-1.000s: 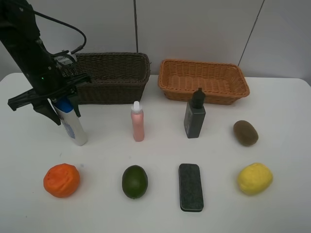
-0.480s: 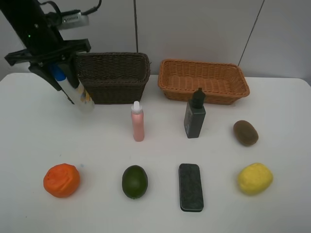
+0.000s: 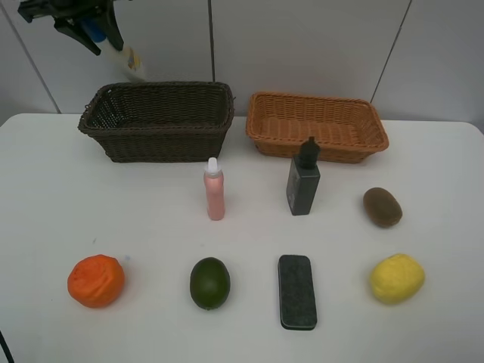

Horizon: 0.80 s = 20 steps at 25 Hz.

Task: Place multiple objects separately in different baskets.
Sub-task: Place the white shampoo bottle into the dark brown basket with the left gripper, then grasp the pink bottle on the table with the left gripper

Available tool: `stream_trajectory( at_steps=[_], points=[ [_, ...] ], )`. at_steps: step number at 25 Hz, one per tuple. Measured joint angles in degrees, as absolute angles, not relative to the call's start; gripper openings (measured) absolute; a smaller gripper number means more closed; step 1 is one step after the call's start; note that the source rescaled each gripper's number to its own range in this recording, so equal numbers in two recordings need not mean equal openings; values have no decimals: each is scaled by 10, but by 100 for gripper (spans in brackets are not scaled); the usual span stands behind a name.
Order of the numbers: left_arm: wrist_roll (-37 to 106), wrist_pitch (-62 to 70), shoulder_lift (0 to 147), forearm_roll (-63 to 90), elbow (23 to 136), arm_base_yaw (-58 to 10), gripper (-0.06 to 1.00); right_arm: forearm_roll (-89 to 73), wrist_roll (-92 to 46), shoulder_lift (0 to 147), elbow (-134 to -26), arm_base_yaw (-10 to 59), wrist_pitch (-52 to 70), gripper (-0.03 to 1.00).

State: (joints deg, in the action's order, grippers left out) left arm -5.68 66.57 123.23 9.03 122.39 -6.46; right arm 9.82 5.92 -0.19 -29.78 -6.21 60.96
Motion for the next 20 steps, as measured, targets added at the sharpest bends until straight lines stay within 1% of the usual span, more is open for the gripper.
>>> stream_trajectory(
  at_steps=[4,9,10,11,13,14,15,17,20],
  points=[
    [-39,648,1303,91,1267,-65,8,98,59,-2,-298,-62,610,100],
    [-37,647,1349,78,1274,-65,9,98,59,-2,-298,-62,610,100],
    [-36,647,1353,75,1274,-65,14,98,59,-2,-298,-62,610,100],
    [-36,647,1354,73,1274,-65,22,98,59,-2,-298,-62,610,100],
    [-36,647,1353,73,1279,-65,45,98,59,-2,-298,-62,610,100],
    [-36,650,1352,72,1283,-65,54,98,59,-2,-298,-62,610,100],
    [-37,656,1352,71,1287,-65,58,98,59,-2,-298,-62,610,100],
    [-45,679,1352,71,1300,-65,63,98,59,-2,-298,-62,610,100],
    [-64,688,1352,70,1335,-65,64,98,59,-2,-298,-62,610,100]
  ],
)
